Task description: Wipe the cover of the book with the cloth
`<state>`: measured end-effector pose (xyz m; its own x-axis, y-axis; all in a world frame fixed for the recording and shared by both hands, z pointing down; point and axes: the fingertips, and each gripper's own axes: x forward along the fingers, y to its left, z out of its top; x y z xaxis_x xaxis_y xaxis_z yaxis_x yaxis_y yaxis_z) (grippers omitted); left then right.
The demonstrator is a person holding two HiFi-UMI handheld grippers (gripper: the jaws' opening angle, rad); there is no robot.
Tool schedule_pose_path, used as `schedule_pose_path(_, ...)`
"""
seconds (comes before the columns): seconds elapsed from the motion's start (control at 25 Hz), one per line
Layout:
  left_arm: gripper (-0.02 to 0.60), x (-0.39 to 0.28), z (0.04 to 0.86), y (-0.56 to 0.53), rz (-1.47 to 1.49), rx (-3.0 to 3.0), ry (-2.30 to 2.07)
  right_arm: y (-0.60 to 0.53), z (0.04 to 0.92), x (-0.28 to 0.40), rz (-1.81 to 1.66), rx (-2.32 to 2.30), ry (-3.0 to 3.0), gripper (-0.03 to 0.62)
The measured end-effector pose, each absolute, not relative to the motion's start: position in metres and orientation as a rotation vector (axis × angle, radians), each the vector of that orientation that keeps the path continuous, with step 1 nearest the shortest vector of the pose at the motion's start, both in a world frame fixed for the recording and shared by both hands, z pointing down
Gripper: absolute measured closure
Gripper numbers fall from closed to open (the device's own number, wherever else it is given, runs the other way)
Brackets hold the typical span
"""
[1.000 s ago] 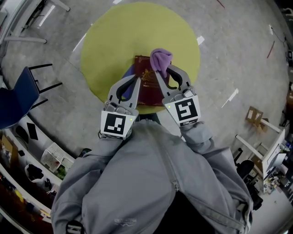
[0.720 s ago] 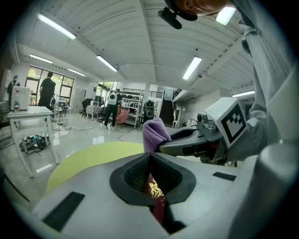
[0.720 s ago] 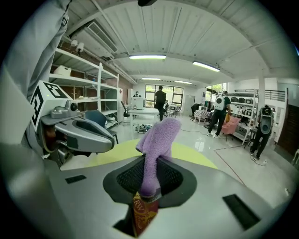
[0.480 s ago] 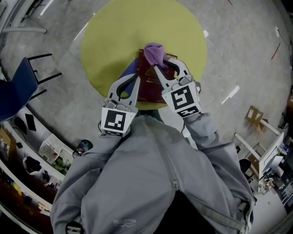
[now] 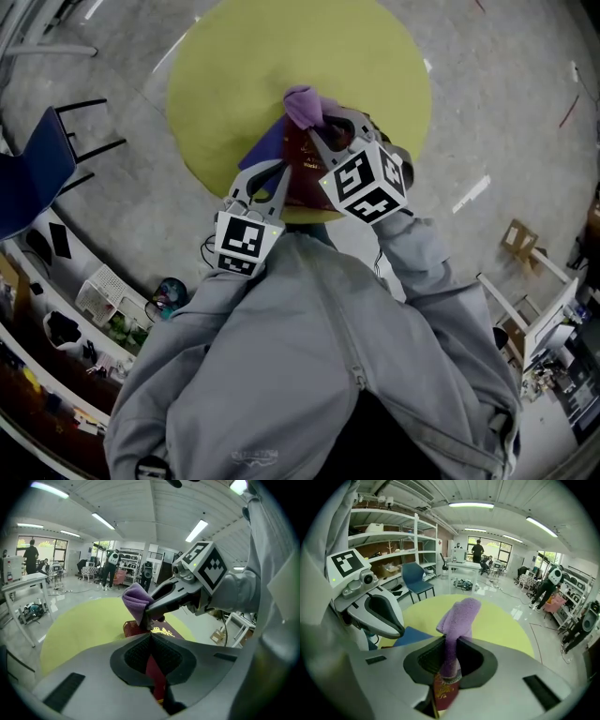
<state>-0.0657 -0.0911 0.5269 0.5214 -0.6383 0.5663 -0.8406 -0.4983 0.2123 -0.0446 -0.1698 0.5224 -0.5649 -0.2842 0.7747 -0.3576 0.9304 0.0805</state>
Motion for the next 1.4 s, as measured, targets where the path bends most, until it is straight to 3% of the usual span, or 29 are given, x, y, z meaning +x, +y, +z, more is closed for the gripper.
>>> schedule_pose_path(0.84, 0.563, -0.068, 0.590, -0.029, 0.806, 2.112, -0.921, -0.169, 0.567, -0.070, 0.118, 0.233, -2.066, 0.519)
schedule_pose_path(1.4, 0.563, -0.065, 0.597, -0.027, 0.821, 2.057, -0.978, -0.164, 0.576, -0.044, 0.149, 0.245, -2.025, 0.519)
